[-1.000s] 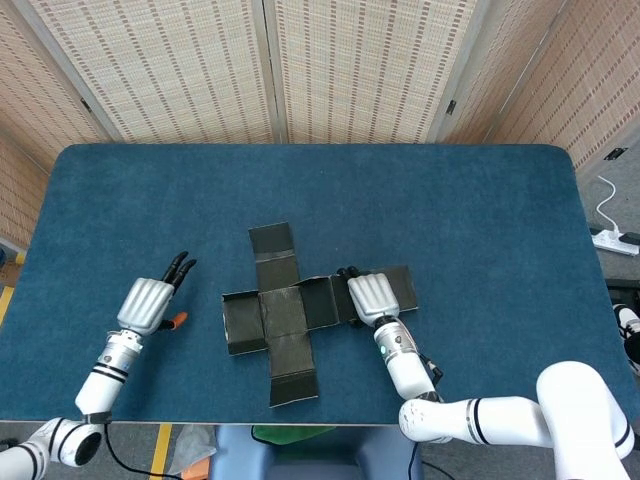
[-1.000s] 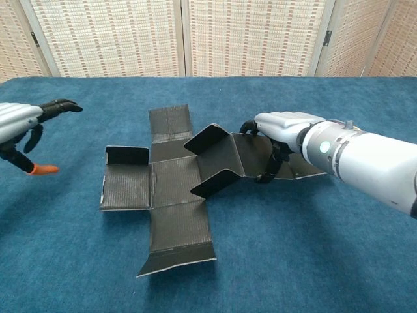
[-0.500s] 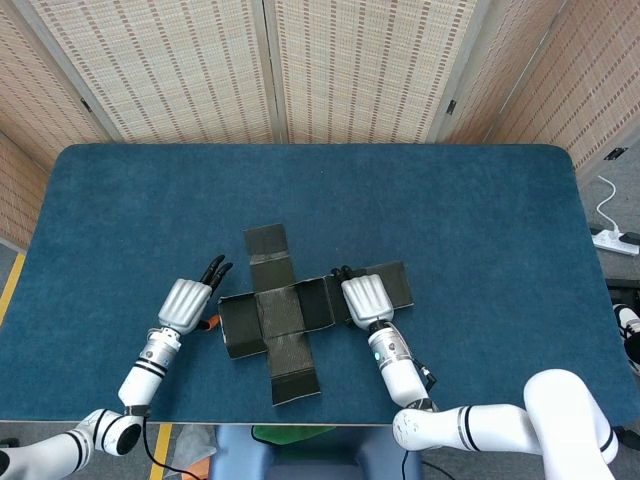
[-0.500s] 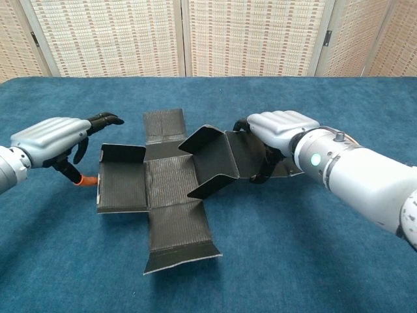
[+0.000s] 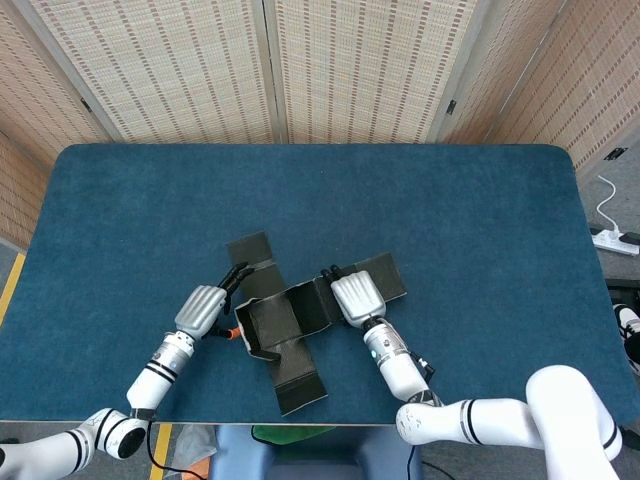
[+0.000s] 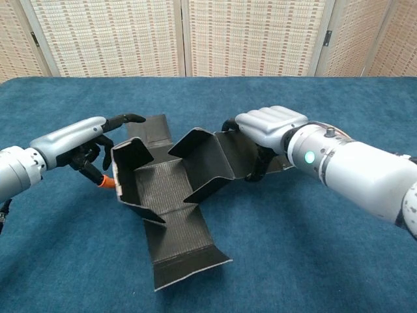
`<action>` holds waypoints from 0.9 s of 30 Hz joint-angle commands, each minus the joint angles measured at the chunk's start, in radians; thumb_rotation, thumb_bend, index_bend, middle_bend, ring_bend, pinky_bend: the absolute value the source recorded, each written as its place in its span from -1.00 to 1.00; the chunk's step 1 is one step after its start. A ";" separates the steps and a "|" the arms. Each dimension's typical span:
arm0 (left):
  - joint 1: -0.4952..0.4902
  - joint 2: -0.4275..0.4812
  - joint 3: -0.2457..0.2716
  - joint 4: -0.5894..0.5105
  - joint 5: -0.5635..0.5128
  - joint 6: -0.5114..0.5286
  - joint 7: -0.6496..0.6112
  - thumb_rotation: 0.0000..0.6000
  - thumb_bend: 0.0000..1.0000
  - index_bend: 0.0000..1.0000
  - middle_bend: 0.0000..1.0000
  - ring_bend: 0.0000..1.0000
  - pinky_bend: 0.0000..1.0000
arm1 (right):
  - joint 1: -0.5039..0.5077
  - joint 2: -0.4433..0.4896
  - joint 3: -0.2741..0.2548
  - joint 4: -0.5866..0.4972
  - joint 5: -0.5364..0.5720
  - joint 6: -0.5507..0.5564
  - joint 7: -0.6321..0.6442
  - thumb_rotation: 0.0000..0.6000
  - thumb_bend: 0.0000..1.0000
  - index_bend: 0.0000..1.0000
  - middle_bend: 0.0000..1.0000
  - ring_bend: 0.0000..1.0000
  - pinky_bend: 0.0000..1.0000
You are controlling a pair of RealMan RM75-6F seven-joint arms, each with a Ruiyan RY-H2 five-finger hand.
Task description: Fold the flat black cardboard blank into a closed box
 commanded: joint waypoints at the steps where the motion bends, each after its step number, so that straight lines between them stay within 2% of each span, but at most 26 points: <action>1: -0.034 0.054 0.026 -0.041 0.049 -0.038 -0.086 1.00 -0.58 -1.00 -1.00 0.21 0.74 | 0.049 0.065 -0.016 -0.016 -0.083 -0.071 -0.033 1.00 -0.45 0.03 -0.21 0.51 1.00; 8: -0.092 0.109 0.054 -0.072 0.050 -0.157 -0.180 1.00 -0.58 -1.00 -1.00 0.16 0.73 | 0.114 0.135 -0.052 -0.015 -0.237 -0.136 -0.082 1.00 -0.45 0.03 -0.21 0.51 1.00; 14: -0.127 0.117 0.074 -0.060 0.052 -0.225 -0.284 1.00 -0.58 -1.00 -1.00 0.16 0.73 | 0.154 0.171 -0.077 0.010 -0.348 -0.190 -0.079 1.00 -0.43 0.03 -0.21 0.51 1.00; 23: -0.174 0.106 0.098 -0.032 0.077 -0.293 -0.557 1.00 -0.58 -1.00 -1.00 0.16 0.73 | 0.173 0.170 -0.101 0.086 -0.557 -0.200 0.045 1.00 -0.43 0.03 -0.20 0.54 1.00; 27: -0.195 0.107 0.113 -0.024 0.092 -0.320 -0.672 1.00 -0.58 -1.00 -1.00 0.16 0.74 | 0.170 0.153 -0.099 0.124 -0.604 -0.192 0.104 1.00 -0.42 0.03 -0.21 0.54 1.00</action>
